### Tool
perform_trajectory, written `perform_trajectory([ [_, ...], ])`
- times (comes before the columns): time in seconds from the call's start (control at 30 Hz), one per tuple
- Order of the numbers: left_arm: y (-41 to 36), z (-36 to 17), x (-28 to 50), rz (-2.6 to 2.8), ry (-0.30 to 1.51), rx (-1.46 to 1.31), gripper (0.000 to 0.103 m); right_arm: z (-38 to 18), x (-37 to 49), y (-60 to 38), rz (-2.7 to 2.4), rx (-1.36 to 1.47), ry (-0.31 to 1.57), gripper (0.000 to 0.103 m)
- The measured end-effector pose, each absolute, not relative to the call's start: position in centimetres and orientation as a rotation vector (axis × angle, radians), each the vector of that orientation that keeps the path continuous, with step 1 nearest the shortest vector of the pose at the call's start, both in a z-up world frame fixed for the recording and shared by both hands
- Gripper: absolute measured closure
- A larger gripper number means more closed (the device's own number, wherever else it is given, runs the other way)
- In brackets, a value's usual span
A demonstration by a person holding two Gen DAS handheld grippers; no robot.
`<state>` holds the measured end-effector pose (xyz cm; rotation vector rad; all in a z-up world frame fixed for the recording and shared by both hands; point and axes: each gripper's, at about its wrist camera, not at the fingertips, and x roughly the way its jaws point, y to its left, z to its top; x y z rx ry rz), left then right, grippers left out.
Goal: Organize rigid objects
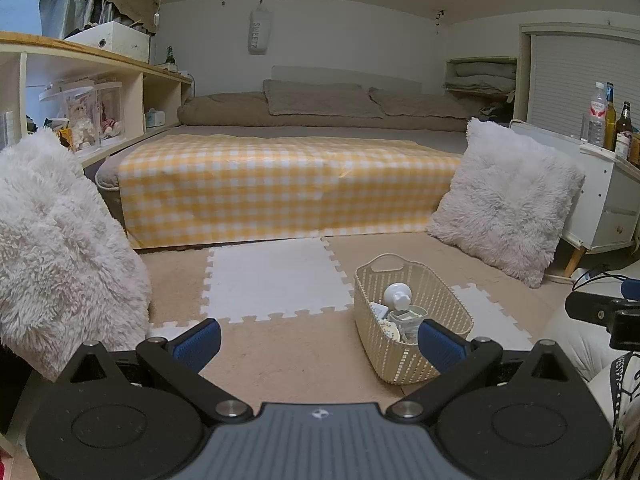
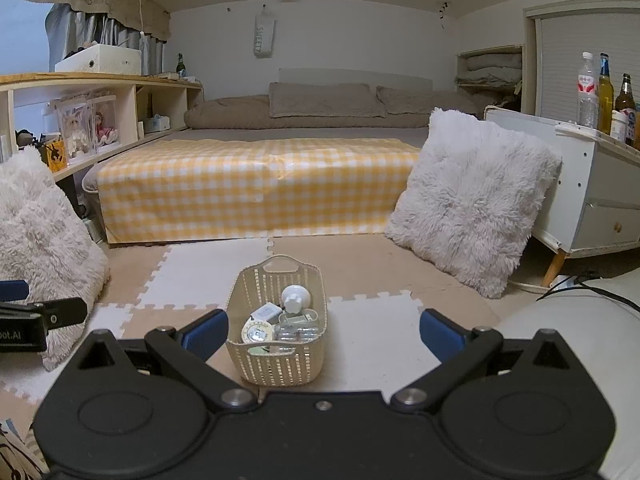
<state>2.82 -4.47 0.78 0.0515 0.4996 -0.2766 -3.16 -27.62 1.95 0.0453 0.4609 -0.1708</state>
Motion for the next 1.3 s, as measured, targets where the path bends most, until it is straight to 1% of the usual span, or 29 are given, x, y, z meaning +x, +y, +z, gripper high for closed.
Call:
perform_trajectory([
  [1.3, -4.26, 0.50, 2.94, -0.284, 0.509, 0.055, 0.000, 2.11, -3.28, -27.14, -0.171, 0.042, 0.456, 0.000],
])
